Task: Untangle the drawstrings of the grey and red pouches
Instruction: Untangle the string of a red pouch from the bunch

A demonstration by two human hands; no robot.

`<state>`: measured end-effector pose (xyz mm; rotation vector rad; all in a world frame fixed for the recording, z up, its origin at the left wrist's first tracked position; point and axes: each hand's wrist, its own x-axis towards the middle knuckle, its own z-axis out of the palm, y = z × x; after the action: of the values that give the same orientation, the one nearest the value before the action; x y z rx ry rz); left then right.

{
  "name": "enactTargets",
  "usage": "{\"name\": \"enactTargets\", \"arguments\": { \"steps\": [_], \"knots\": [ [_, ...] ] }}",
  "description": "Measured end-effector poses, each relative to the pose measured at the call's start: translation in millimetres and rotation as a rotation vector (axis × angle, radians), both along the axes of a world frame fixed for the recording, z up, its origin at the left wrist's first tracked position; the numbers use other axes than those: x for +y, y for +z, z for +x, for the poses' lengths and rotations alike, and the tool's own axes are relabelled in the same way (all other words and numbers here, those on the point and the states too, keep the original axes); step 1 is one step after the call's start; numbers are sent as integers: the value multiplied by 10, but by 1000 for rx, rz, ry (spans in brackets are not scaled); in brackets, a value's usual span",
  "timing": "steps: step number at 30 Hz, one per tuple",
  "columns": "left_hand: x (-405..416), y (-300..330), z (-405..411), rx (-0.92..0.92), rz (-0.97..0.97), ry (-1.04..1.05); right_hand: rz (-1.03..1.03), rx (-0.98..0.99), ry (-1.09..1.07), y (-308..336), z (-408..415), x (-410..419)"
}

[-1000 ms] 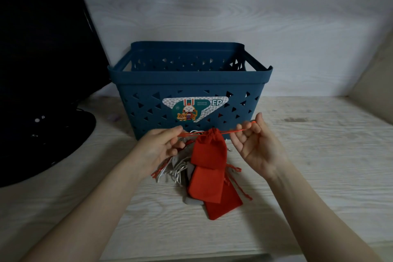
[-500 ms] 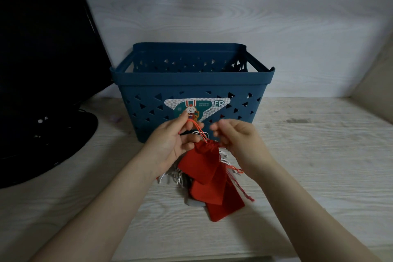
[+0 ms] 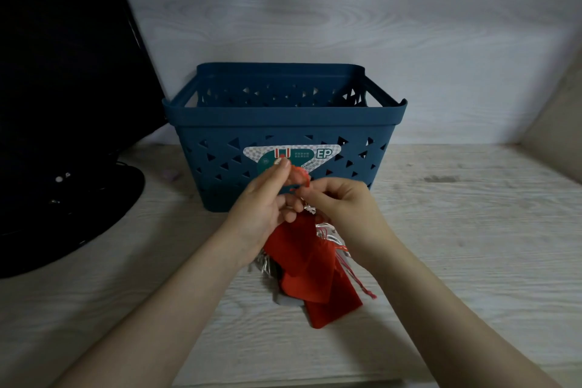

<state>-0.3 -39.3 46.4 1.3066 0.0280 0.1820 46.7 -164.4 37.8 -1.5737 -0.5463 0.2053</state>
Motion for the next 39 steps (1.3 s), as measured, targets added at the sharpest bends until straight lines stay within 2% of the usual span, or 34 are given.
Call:
{"name": "enactTargets", "arguments": {
  "steps": [2,4,7,12,14,17,19,22,26,30,34,36,39],
  "knots": [
    [10,-12,5,3,-21,1,86,141,1,-11,13,-18],
    [8,-58,23,38,144,39,161,231,1,-17,21,-25],
    [-14,-151,55,36,429,24,179,216,-14,-1,12,-23],
    [-6,-171,64,-5,572,27,173,149,-22,4,-16,-14],
    [-2,-154,47,16,466,0,214,175,-49,10,-10,-31],
    [16,-90,19,87,122,-75,279,252,-64,1,19,-79],
    [34,-64,22,131,-17,-102,292,256,-65,-29,30,-108],
    [49,-71,56,166,23,-69,283,142,-103,-51,32,-150],
    [20,-76,52,139,365,-5,290,-62,-105,4,6,-162],
    [-37,-54,48,51,711,34,128,-369,-74,36,-28,-137],
    [-67,-12,16,-50,953,42,32,-486,-10,92,-23,-90],
    [-50,-28,10,-55,964,38,-20,-509,21,107,-22,-93],
    [-4,-76,21,6,761,-7,-111,-538,24,103,12,-127]
  ]
}}
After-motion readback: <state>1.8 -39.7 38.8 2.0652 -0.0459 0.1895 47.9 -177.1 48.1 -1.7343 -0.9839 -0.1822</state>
